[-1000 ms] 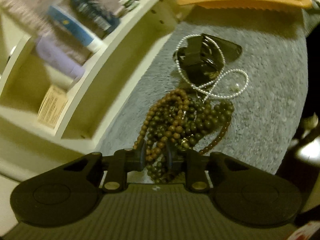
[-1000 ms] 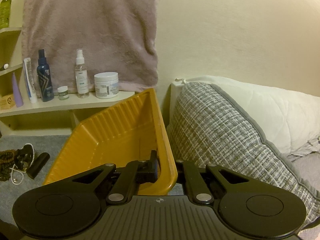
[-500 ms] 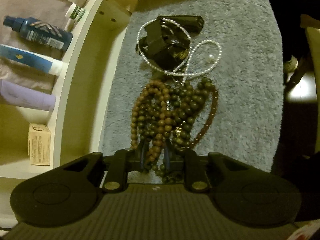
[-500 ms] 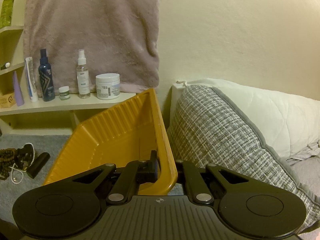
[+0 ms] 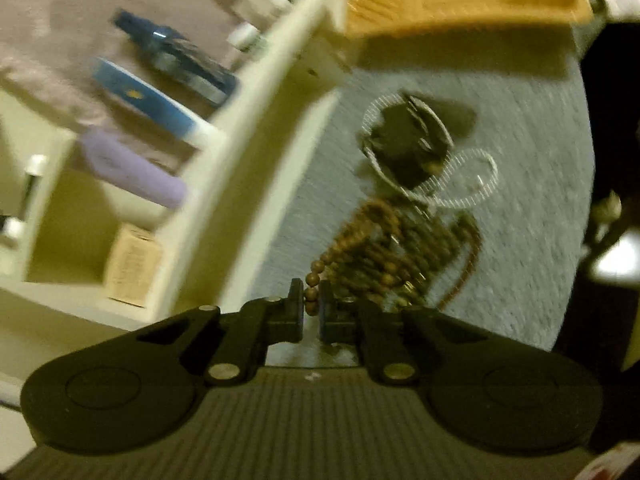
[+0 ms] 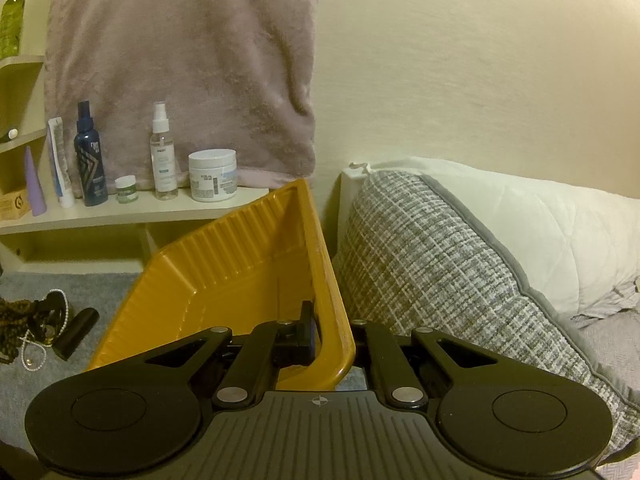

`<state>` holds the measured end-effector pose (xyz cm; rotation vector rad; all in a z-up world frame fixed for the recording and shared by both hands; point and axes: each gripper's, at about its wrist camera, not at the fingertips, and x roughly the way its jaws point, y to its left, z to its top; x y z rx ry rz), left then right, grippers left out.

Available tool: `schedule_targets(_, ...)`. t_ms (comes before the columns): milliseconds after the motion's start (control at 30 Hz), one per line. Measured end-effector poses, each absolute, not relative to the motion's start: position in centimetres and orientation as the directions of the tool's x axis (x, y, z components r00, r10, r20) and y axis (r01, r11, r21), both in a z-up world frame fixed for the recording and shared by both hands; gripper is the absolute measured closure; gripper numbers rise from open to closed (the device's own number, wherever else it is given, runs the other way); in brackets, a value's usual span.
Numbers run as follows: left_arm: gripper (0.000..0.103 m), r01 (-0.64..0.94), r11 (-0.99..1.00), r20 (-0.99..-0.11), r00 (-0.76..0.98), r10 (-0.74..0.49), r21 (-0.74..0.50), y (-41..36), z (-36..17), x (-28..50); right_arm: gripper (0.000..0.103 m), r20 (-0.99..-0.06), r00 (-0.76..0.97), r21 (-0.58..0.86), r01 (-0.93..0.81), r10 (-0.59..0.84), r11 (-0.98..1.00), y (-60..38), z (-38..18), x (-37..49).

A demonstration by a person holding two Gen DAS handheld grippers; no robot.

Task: Organize jewelry
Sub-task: 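Lift the brown bead strand with the left gripper and carry it over the tray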

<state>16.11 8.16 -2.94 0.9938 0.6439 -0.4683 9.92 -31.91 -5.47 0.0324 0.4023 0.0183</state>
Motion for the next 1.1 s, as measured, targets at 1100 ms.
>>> schedule_targets(1100, 0.097, 0.61, 0.59, -0.435, 0.792, -0.429, 0.528, -1.3, 16.7, 16.7, 0.097, -0.37, 0.929, 0.031, -0.021, 0.032, 0.999, -31.7, -5.4, 9.8)
